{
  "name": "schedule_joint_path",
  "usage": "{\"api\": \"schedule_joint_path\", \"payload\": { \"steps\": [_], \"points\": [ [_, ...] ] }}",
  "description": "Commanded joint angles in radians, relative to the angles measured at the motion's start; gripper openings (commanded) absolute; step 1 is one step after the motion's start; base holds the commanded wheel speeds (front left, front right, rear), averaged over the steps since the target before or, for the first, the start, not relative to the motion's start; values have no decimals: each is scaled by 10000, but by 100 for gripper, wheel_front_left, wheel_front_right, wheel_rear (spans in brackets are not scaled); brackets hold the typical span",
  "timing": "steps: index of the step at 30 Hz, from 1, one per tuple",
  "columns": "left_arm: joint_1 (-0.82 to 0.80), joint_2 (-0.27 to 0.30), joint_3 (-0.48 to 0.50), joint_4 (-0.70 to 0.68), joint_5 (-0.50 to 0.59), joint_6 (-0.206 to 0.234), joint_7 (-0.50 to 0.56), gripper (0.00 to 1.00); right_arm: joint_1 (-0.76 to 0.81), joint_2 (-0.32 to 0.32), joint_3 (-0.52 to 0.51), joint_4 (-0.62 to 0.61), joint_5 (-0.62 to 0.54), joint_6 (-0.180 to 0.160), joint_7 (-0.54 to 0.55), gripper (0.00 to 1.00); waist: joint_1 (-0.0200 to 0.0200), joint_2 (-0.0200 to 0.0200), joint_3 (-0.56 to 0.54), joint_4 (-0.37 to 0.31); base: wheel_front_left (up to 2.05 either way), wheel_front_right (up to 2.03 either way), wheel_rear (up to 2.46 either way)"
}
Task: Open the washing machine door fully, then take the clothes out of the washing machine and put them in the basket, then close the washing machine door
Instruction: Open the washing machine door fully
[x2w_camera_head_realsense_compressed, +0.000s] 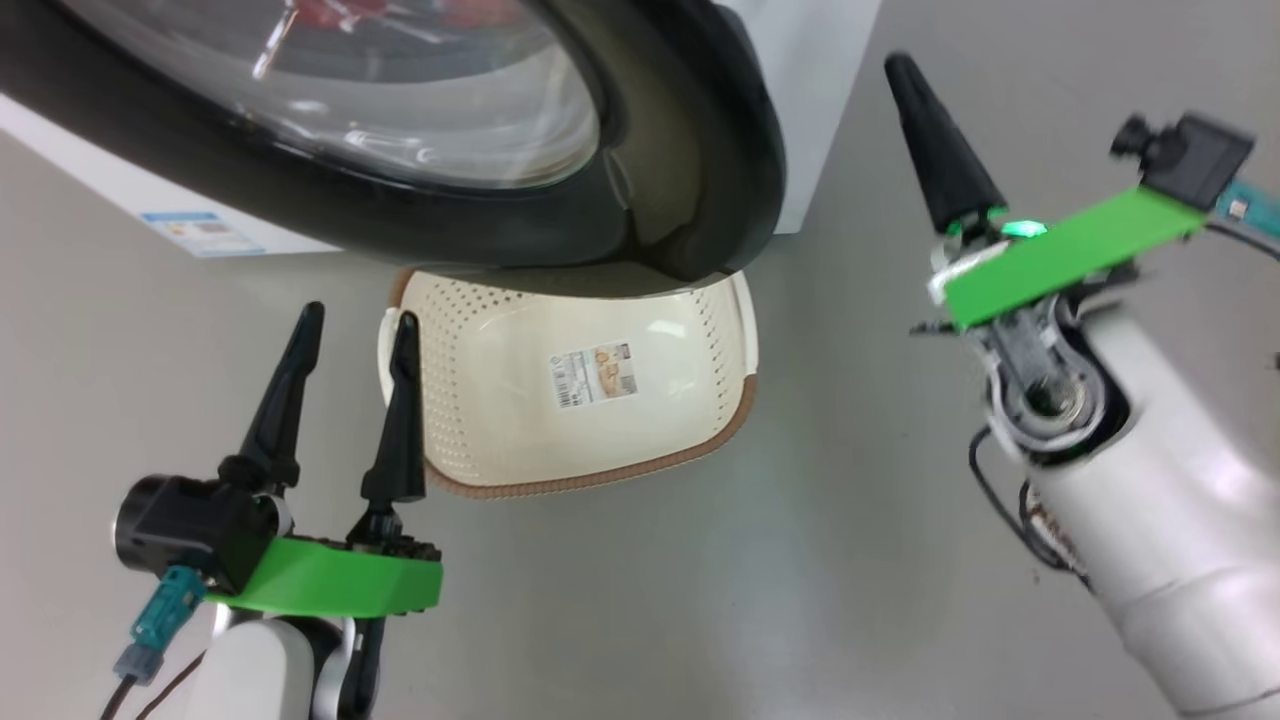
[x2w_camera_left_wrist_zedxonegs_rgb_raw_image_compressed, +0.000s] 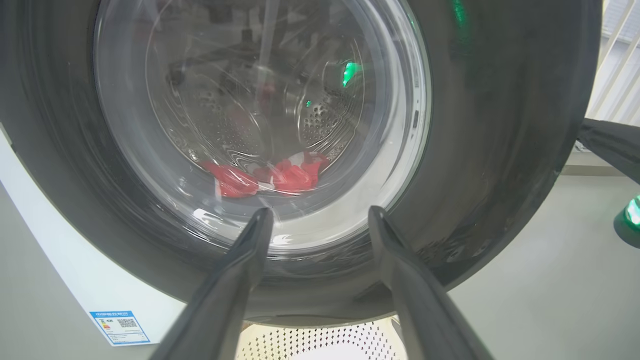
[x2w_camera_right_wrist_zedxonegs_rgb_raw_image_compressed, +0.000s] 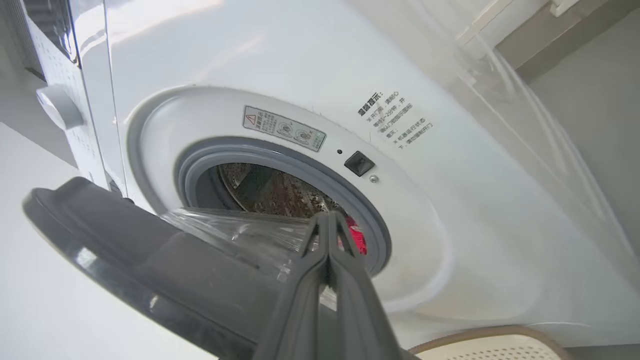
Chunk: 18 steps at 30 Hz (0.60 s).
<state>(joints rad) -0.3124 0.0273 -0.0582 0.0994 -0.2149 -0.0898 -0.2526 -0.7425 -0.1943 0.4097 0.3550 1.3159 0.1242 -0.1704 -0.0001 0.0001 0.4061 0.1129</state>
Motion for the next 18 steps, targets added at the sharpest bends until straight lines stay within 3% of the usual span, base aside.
{"api": "schedule_joint_path", "payload": {
  "steps": [1,4,10,18],
  "points": [
    [-157,229,242,-224,-130,25,-92,100,-236,-32,138,-361,752,65,404,0,1,-1,168,240,0,0,0],
    [-184,229,181,-182,-186,46,-92,100,-494,-134,-1,-488,1802,65,1064,0,1,-1,237,381,0,0,0],
    [-234,229,34,-87,-348,152,-92,100,-1053,-379,-421,-548,3827,65,3651,0,1,-1,358,714,0,0,0],
    [-300,229,-185,44,-459,182,-92,100,-1650,-384,-879,347,4798,65,6624,0,1,-1,498,964,0,0,0]
  ]
}}
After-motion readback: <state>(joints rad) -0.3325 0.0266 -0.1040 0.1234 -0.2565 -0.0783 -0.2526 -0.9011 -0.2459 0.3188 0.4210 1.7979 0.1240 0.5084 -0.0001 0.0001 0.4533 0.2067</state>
